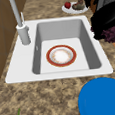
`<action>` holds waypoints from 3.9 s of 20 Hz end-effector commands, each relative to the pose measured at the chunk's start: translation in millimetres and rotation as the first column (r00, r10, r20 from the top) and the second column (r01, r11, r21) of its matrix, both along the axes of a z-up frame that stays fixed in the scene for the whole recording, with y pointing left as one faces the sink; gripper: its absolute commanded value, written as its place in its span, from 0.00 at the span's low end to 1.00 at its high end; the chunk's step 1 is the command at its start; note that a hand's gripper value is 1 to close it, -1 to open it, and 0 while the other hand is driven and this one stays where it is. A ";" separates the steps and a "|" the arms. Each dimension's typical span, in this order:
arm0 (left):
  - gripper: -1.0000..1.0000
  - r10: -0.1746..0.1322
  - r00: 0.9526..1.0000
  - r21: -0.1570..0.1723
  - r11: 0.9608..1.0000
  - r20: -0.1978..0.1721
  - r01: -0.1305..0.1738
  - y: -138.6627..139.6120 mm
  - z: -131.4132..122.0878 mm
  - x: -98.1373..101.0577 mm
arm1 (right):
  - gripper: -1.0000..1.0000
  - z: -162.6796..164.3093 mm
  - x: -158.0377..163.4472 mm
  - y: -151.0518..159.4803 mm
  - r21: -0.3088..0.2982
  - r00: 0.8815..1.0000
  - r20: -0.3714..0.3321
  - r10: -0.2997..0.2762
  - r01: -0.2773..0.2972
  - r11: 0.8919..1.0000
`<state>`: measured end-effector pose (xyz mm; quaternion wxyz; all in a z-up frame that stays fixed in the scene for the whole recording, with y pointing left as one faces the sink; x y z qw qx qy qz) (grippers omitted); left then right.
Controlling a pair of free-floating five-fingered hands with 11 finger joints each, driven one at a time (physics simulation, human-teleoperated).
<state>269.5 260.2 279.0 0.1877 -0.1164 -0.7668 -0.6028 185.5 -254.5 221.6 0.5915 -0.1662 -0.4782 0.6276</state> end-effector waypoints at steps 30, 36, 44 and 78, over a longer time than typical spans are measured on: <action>1.00 -0.035 0.998 0.059 0.998 0.060 0.031 -247.4 -154.4 42.8 | 0.50 0.0 0.0 0.0 0.000 1.000 0.000 0.000 0.000 1.000; 1.00 -0.036 0.998 0.050 0.998 0.050 0.034 -271.4 -206.0 65.4 | 0.50 0.0 0.0 0.0 0.000 1.000 0.000 0.000 0.000 1.000; 1.00 -0.052 0.998 0.045 0.998 0.024 0.051 -275.6 -274.6 116.9 | 0.50 0.0 0.0 0.0 0.000 1.000 0.000 0.000 0.000 1.000; 0.00 0.055 0.942 0.020 0.998 0.331 -0.065 -271.6 -283.9 142.9 | 0.50 0.0 0.0 0.0 0.000 1.000 0.000 0.000 0.000 1.000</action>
